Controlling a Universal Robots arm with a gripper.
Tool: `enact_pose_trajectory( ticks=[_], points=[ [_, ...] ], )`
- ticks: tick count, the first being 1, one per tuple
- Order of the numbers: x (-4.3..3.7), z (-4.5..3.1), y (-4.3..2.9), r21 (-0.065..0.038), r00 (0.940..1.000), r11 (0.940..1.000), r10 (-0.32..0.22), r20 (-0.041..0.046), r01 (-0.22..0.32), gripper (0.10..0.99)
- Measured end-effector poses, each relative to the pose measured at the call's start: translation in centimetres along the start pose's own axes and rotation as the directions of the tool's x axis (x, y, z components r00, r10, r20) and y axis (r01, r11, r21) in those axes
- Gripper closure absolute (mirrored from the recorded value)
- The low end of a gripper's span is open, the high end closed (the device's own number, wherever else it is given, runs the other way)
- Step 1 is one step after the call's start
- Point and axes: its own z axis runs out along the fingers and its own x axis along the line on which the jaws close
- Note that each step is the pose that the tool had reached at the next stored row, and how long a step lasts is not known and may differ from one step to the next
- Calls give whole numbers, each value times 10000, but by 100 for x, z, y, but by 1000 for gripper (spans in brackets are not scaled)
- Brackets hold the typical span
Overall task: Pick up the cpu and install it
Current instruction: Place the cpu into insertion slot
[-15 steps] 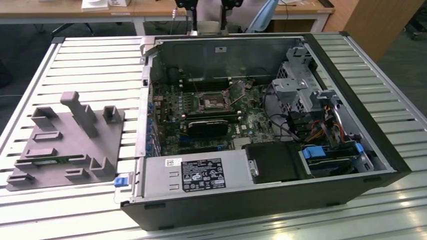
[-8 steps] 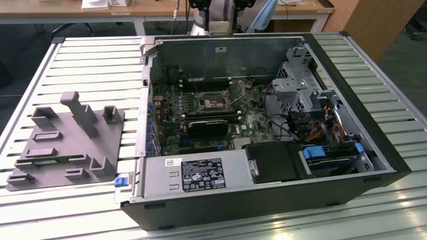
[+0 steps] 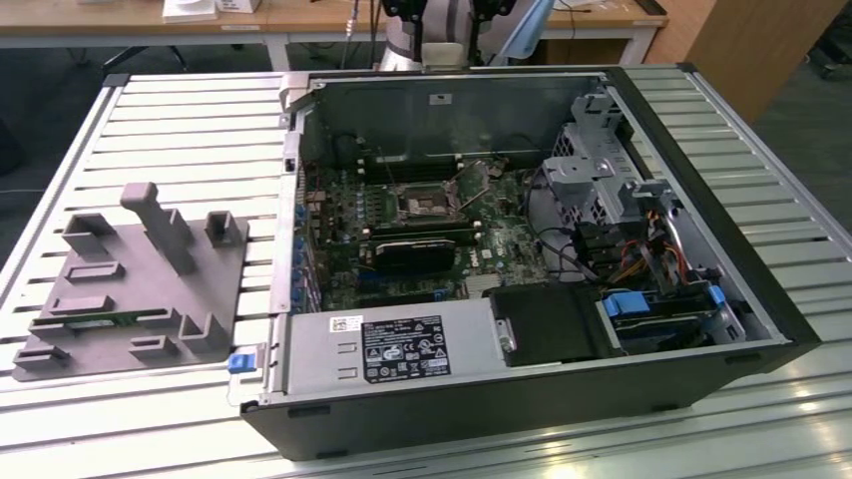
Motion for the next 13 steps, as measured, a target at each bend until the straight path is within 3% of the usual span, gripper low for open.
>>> enact_pose_trajectory(
  ticks=[6,13],
  points=[
    [0,2,0,5,9982,9982,602,22,-602,553],
    [0,6,0,12,9869,9869,1614,58,-1614,553]
  ],
)
